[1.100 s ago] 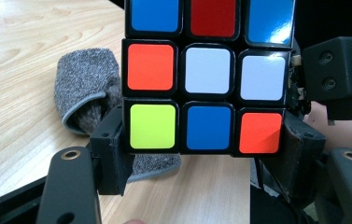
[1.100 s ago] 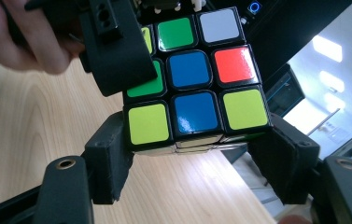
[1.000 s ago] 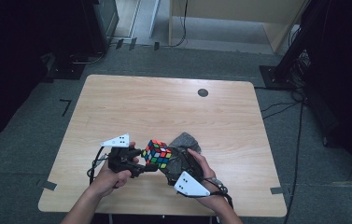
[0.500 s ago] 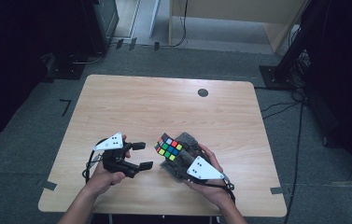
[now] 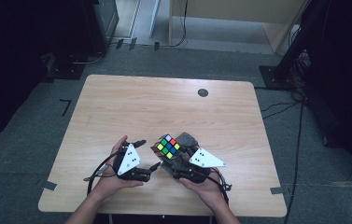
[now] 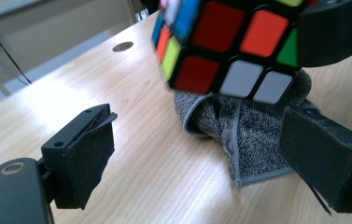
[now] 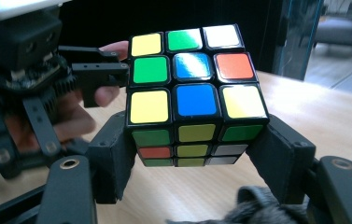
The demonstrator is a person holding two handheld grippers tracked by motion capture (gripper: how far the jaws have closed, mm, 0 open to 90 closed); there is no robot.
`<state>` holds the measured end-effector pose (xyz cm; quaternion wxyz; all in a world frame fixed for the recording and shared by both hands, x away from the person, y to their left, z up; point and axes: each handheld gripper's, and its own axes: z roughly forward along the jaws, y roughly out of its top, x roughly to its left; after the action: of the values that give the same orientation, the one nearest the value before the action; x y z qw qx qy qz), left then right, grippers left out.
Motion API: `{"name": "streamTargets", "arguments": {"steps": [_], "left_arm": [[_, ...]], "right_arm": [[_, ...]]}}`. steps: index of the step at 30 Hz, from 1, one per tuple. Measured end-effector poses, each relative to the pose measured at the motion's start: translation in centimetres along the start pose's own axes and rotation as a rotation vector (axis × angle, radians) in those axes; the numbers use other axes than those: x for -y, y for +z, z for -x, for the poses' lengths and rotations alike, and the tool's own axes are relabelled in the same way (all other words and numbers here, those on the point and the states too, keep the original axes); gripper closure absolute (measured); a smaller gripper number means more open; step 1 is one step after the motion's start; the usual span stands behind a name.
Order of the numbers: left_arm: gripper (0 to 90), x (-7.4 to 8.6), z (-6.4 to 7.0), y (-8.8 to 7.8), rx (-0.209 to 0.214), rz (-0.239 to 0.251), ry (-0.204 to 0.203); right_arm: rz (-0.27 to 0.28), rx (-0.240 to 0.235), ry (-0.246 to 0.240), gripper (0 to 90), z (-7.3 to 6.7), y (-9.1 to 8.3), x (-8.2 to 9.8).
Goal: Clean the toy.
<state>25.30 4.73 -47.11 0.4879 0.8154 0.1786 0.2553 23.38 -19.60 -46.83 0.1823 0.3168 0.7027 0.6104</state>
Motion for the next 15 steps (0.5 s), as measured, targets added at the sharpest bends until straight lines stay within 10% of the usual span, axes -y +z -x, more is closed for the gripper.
{"name": "streamTargets", "arguments": {"steps": [10,15], "left_arm": [[14.8,-0.2,1.5,0.5,-0.038,0.011,0.075],[30.5,-0.2,1.4,0.0,-0.053,0.05,0.073]], "right_arm": [[-0.03,-0.044,0.167,34.6,-1.2,0.7,0.1],[-0.048,-0.062,0.258,34.5,-1.5,1.0,0.3]]}}
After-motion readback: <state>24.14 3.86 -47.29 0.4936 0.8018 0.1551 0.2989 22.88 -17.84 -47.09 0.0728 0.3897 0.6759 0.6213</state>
